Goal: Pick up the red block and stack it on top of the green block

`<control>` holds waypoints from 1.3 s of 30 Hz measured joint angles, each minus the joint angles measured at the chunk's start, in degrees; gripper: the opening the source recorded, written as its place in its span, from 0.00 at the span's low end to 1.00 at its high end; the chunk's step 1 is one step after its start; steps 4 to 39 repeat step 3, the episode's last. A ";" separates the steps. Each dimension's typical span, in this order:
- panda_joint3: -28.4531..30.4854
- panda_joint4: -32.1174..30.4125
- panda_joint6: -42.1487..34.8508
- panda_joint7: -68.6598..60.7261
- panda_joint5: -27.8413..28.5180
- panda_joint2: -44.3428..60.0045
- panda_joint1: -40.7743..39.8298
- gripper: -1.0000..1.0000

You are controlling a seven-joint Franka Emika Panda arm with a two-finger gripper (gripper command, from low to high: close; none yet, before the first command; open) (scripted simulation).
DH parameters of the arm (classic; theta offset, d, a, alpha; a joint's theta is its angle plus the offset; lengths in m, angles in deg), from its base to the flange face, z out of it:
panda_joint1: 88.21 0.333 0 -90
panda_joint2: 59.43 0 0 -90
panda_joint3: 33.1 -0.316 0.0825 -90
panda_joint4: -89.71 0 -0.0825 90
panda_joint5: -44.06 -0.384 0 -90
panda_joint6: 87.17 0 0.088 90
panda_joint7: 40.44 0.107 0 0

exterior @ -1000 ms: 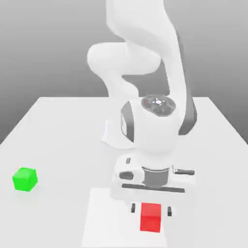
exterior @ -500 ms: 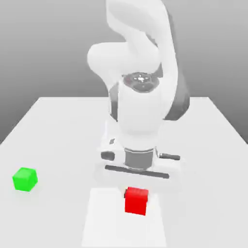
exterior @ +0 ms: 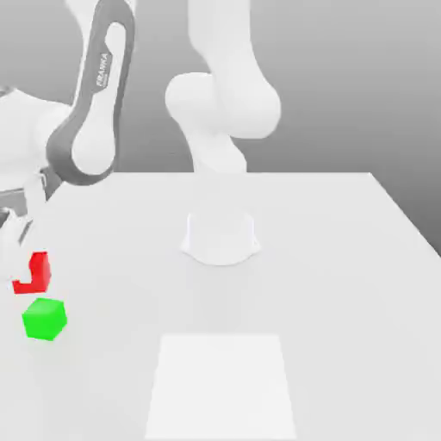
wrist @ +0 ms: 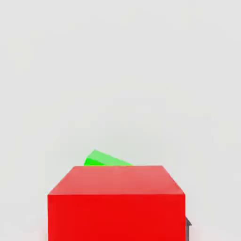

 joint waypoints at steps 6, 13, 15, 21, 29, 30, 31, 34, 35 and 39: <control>-0.52 0.06 1.33 -0.51 -0.73 1.42 -0.32 1.00; -0.52 0.06 1.33 -0.51 -0.73 1.42 -0.32 1.00; -0.52 0.06 1.33 -0.51 -0.73 1.42 -0.32 1.00; -0.52 0.06 1.33 -0.51 -0.73 1.42 -0.32 1.00; -0.52 0.06 1.33 -0.51 -0.73 1.42 -0.32 1.00; -0.52 0.06 1.33 -0.51 -0.73 1.42 -0.32 1.00; -0.52 0.06 1.33 -0.51 -0.73 1.42 -0.32 1.00; -0.52 0.06 1.33 -0.51 -0.73 1.42 -0.32 1.00; -0.52 0.06 1.33 -0.51 -0.73 1.42 -0.32 1.00; -0.52 0.06 1.33 -0.51 -0.73 1.42 -0.32 1.00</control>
